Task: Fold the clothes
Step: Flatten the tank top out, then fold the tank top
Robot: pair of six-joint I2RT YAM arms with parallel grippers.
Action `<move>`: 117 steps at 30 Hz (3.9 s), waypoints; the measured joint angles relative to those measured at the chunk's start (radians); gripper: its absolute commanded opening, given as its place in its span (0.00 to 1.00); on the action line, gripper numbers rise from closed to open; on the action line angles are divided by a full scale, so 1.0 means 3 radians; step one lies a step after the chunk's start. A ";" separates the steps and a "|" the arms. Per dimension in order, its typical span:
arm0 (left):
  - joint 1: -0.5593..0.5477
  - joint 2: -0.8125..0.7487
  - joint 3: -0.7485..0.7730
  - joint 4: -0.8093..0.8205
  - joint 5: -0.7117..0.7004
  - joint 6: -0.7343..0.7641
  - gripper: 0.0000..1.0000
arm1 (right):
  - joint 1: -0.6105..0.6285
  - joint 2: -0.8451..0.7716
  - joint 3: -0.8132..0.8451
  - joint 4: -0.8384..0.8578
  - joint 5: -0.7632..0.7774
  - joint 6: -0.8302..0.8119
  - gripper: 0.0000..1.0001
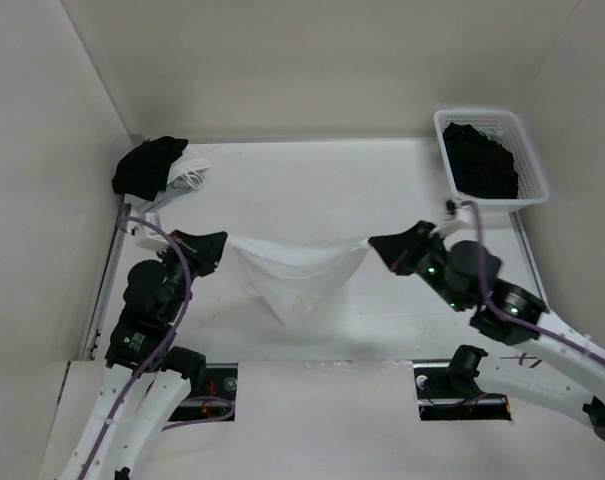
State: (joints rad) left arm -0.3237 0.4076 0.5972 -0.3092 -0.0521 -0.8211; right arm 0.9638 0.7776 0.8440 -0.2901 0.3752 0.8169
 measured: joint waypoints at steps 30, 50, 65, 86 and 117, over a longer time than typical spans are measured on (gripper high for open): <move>0.0501 0.1860 0.1011 0.0908 0.0275 -0.0221 0.00 | -0.1205 0.1450 0.1085 0.0214 -0.0731 -0.0437 0.01; 0.1017 0.2249 0.0773 0.2623 0.1096 -0.0978 0.03 | -0.1661 0.1495 0.1082 0.0932 -0.1539 -0.0343 0.02; 0.1554 0.1059 -0.1902 0.2417 0.1703 -0.0941 0.02 | -0.1242 0.0773 -0.1914 0.1439 -0.1456 0.0287 0.03; 0.1133 0.0216 -0.1485 0.1339 0.1127 -0.1008 0.04 | -0.1044 0.0266 -0.1246 0.0529 -0.1110 0.0444 0.03; 0.0923 0.4864 0.0665 0.3496 0.0524 -0.1197 0.30 | -0.2426 0.3922 0.1005 0.1701 -0.1910 0.0317 0.43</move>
State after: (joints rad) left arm -0.0467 1.8668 0.7967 0.7395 0.1051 -1.1801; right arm 0.2359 1.9541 1.1454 0.2203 -0.1978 0.9119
